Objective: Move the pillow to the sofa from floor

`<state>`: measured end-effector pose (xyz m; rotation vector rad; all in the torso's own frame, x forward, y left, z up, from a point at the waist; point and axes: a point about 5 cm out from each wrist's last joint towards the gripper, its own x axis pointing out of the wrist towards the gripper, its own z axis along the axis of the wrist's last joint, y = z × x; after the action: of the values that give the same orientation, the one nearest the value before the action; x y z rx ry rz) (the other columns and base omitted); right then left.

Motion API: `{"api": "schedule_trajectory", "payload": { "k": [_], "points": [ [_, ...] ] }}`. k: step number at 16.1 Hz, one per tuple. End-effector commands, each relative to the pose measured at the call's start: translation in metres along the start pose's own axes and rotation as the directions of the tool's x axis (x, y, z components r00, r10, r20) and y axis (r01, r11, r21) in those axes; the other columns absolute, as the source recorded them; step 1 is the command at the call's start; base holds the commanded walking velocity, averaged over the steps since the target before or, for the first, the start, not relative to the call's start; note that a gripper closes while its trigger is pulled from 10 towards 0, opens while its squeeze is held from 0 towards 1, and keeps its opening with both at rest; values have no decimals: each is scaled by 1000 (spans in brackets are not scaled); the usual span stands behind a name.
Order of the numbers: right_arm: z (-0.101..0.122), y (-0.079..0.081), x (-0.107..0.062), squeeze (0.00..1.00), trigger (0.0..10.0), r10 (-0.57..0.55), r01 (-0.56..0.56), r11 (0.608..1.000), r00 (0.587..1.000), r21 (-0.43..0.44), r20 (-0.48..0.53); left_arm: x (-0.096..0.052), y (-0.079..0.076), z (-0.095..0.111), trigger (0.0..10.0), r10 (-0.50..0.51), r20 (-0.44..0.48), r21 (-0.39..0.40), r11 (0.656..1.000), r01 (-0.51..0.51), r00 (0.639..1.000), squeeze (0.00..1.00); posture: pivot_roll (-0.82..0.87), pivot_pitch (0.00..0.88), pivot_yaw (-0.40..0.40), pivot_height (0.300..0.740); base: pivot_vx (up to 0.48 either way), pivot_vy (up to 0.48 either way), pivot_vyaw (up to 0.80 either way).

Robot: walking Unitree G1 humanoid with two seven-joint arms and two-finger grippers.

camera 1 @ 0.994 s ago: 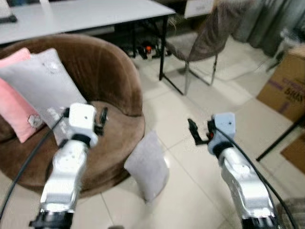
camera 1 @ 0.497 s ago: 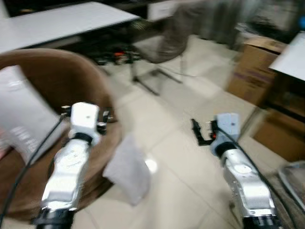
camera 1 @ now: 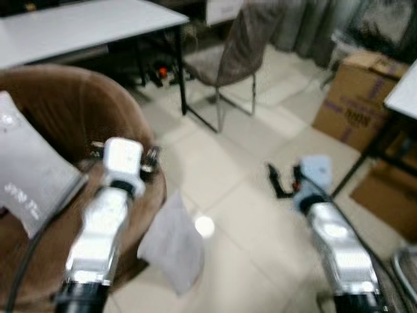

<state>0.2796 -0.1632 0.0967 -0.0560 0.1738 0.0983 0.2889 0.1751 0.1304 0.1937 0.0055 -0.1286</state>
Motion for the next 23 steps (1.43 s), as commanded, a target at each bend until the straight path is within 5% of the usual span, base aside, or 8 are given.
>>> {"api": "schedule_trajectory", "payload": {
  "k": [1, 10, 18, 23],
  "points": [
    [7, 8, 3, 0, 10000, 25, -25, 1000, 999, 1, 33, -1, 9, 2, 10000, 19, 6, 13, 1000, -19, 1000, 192, 30, 0, -10, 740, 390, 0, 0],
    [2, 17, 0, 0, 10000, 98, -97, 995, 995, -37, 23, -2, 8, 0, 10000, -5, -6, 45, 999, 5, 1000, 188, 30, 0, 5, 740, 349, 0, 664],
    [-6, 10, -6, 0, 10000, -1, 1, 1000, 1000, 16, 20, -4, 8, -7, 10000, -69, -44, 81, 994, 72, 997, 176, 29, 0, 45, 740, 0, 0, 0],
    [-6, 7, -9, 0, 10000, -29, 28, 999, 999, 36, 28, -1, -4, -12, 10000, -196, -58, 72, 977, 200, 979, 184, 5, 0, 60, 725, 0, 0, 0]
  ]
}}
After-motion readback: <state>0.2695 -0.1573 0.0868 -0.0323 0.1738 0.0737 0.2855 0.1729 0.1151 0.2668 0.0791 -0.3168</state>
